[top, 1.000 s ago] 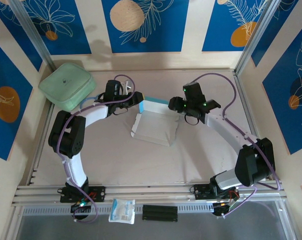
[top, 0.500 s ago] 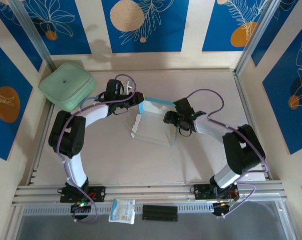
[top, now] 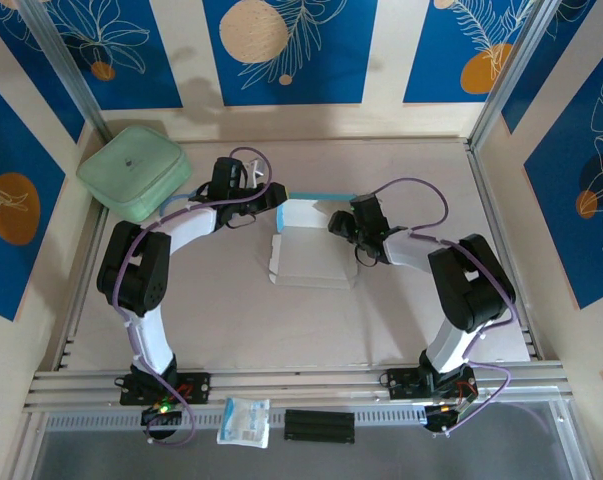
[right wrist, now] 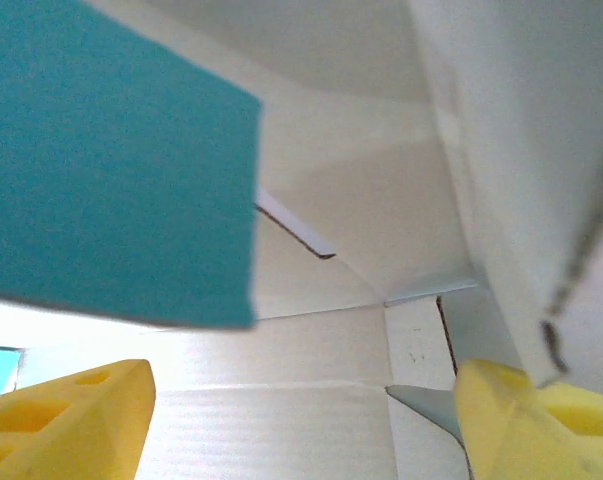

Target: Fold the paper box

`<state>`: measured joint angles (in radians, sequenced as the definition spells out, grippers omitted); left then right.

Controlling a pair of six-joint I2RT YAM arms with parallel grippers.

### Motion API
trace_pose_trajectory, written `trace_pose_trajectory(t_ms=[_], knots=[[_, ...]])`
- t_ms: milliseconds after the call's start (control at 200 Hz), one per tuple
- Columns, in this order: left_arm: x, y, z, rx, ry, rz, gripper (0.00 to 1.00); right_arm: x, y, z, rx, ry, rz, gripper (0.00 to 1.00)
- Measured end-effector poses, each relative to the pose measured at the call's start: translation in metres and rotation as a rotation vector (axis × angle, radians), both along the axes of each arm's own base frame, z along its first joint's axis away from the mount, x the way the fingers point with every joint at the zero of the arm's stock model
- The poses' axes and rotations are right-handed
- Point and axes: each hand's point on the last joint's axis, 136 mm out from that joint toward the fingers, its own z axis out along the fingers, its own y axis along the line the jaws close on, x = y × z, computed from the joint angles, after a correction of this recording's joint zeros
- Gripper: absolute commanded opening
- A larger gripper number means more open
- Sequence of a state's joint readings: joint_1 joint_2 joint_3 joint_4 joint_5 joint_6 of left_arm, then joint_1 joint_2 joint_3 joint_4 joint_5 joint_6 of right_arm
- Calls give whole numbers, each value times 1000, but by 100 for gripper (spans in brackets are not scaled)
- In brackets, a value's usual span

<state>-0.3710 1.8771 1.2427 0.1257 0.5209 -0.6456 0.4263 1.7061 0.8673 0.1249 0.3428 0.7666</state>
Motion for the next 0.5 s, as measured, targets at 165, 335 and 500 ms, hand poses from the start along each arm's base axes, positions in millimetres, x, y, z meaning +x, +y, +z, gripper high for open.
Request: trace_pose_trajectory(t_ms=[165, 335, 500], knots=[[1, 1, 0, 3, -2, 5, 45, 1, 0, -1, 4, -27, 6, 71], [1, 0, 1, 2, -3, 4, 45, -2, 2, 1, 9, -44, 10, 82], [0, -2, 2, 3, -2, -1, 45, -9, -1, -5, -32, -17, 7, 86]])
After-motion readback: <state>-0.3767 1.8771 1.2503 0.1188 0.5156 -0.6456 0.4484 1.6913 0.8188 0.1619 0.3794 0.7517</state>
